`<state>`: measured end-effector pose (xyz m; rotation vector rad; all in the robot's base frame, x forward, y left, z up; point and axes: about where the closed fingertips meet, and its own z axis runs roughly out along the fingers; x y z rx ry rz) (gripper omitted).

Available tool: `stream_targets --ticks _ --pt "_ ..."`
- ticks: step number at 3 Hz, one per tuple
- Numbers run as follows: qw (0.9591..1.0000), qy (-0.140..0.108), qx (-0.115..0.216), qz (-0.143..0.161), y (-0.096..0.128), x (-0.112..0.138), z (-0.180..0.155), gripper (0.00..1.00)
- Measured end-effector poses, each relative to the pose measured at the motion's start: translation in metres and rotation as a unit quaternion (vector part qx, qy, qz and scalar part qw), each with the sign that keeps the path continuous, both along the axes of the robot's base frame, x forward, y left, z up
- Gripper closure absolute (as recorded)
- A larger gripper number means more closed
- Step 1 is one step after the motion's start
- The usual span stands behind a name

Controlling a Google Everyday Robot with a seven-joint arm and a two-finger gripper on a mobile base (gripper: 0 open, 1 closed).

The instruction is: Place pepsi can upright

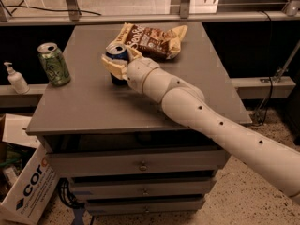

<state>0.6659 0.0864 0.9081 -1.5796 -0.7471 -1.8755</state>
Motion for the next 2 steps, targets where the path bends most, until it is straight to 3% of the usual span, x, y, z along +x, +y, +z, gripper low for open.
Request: stream_targets --ticks 2 --pt "0.9998 -0.011 -0.019 0.0 -0.0043 -0.0018 0.0046 0.35"
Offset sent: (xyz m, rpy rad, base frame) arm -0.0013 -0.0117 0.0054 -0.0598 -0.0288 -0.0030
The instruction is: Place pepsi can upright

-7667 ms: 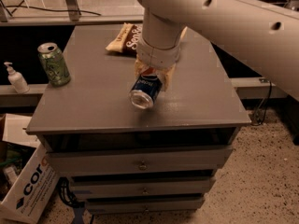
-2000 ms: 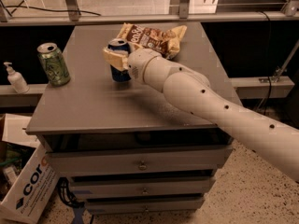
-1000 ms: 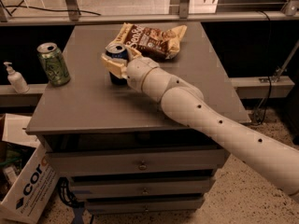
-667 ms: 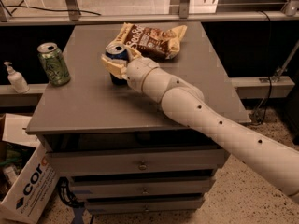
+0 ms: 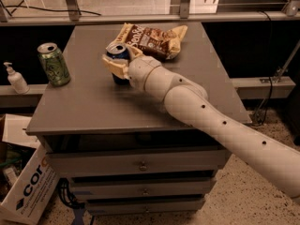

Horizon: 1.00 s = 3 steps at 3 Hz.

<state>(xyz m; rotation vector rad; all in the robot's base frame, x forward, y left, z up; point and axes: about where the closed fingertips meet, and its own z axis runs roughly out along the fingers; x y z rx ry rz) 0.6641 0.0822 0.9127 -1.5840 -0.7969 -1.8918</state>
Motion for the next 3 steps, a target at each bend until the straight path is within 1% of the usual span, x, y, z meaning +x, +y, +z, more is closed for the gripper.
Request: stream_targets --ticks 1,2,3 --pt "1.0 -0.001 -0.006 0.002 -0.0002 -0.0001 0.0006 0.12" --pt "0.9999 0.002 -0.009 0.004 -0.0004 -0.0004 -0.0004 0.0" --pt "0.9999 0.002 -0.01 0.004 -0.0006 -0.0004 -0.0004 0.0"
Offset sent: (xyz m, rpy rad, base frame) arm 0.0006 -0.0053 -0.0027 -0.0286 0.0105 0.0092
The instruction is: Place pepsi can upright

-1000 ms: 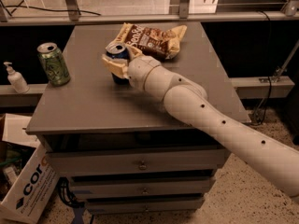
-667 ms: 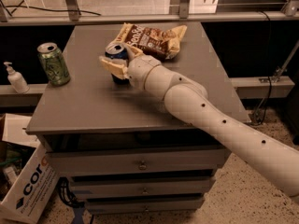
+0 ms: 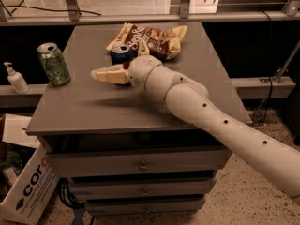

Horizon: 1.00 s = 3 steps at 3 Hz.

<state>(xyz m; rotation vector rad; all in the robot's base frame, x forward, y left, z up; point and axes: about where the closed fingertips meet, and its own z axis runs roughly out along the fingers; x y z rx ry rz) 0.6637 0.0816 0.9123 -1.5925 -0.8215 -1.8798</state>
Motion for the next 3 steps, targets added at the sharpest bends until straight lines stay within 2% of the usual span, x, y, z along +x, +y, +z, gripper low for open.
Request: stream_targets --ticks 1,2,3 --pt "0.9999 0.006 -0.01 -0.006 -0.017 -0.005 -0.001 0.0" --pt "0.9991 0.018 -0.03 -0.023 -0.051 -0.019 -0.005 0.0" --pt "0.9968 0.026 -0.051 -0.056 -0.098 -0.034 -0.007 0.0"
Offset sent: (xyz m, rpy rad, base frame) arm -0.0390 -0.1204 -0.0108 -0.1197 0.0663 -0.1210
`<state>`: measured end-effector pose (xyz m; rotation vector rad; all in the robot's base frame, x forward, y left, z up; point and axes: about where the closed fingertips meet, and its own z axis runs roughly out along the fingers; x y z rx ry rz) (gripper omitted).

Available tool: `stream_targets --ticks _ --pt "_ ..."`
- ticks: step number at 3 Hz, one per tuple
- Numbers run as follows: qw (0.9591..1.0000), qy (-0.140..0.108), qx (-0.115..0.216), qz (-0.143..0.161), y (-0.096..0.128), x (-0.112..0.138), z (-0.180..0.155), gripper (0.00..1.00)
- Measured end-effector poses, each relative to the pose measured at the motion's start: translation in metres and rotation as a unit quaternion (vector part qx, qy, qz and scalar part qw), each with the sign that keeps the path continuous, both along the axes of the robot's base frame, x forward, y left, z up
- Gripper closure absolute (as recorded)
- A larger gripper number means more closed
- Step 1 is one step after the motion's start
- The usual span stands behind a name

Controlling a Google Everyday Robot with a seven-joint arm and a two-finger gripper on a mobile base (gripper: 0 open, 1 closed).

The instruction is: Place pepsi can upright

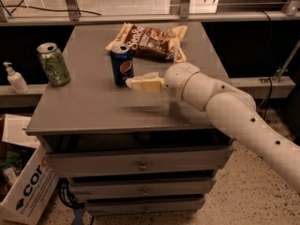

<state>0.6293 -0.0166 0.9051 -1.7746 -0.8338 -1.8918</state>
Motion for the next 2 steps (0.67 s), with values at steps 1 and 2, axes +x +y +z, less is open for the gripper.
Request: stream_targets --ticks 1,2 --pt "0.999 0.001 -0.008 -0.045 -0.0541 -0.0182 -0.0004 0.0" --pt "0.999 0.001 -0.008 -0.045 -0.054 -0.0182 -0.0003 0.0"
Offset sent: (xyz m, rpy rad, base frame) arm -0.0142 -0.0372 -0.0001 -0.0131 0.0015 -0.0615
